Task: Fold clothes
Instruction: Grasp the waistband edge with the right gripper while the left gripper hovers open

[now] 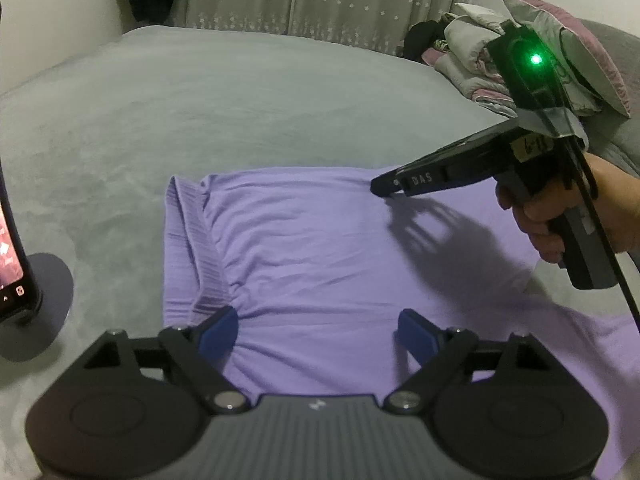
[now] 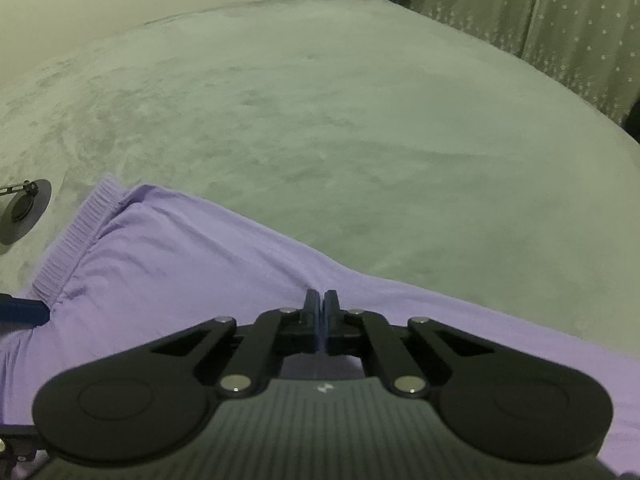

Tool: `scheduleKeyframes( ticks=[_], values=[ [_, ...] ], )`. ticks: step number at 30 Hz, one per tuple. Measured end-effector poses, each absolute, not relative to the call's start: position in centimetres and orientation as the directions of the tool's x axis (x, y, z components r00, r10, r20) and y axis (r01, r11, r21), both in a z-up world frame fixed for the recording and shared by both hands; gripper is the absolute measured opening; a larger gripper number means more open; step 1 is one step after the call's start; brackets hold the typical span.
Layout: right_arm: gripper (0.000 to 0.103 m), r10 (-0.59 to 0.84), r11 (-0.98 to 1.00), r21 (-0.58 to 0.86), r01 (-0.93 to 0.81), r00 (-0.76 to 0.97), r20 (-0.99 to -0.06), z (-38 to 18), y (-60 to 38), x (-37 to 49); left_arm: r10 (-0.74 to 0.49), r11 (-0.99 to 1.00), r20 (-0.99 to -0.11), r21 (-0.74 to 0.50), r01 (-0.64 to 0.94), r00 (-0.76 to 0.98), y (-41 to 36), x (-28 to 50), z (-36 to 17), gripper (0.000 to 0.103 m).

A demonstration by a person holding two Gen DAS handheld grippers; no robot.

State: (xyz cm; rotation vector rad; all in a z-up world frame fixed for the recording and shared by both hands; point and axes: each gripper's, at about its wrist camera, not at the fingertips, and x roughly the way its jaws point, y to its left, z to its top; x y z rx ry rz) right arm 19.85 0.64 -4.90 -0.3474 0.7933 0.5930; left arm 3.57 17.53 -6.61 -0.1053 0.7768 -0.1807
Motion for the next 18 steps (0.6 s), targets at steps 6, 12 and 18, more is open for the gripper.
scheduleKeyframes(
  ticks=[6,12,18],
  values=[
    [0.000,0.366,0.778,-0.096,-0.621,0.572,-0.734,-3.2,0.3,17.9,-0.205,0.979,-0.687,-0.138,0.152,0.697,17.5,3.6,-6.9,0.088],
    [0.000,0.389,0.761,-0.112,-0.638,0.589,-0.708,-0.5,0.0,15.1,-0.205,0.978,-0.688,-0.121,0.168,0.696,17.5,3.4,-7.0,0.088],
    [0.002,0.369,0.768,-0.125,-0.628,0.593,-0.716,0.3,-0.1,14.3,-0.199,0.980,-0.686,-0.119,0.162,0.700,17.4,3.3,-6.9,0.088]
  ],
)
